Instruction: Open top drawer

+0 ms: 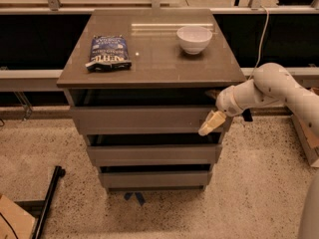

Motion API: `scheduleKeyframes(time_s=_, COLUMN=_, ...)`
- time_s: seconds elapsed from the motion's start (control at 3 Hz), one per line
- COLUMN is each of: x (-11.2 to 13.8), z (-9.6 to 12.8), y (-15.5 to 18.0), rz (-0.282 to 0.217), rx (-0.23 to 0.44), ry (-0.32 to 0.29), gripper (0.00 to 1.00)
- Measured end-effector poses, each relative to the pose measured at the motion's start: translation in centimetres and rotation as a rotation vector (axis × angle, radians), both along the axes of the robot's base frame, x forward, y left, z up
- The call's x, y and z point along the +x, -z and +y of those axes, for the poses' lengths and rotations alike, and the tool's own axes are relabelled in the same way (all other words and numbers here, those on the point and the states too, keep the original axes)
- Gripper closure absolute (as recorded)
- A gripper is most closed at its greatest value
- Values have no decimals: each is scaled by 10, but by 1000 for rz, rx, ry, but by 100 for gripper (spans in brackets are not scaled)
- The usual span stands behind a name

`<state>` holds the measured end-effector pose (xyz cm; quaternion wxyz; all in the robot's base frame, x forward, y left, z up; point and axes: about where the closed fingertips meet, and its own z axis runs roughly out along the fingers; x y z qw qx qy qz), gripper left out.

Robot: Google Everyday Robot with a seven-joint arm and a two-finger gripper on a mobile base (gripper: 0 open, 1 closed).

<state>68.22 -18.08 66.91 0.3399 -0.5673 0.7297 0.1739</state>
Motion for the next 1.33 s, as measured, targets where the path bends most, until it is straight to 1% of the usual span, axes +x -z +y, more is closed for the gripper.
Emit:
scheduleKeyframes(time_s=0.67, x=-1, z=6, y=7, rz=14, rx=8, ry=-10, gripper=0)
scheduleKeyframes(time_s=1.0, x=-4, z=25, y=23, rz=55, rx=42, ry=-37, gripper=18)
scheduleKeyframes(time_s=1.33, x=-4, z=25, y=15, rz=55, rx=42, ry=-37, gripper=41)
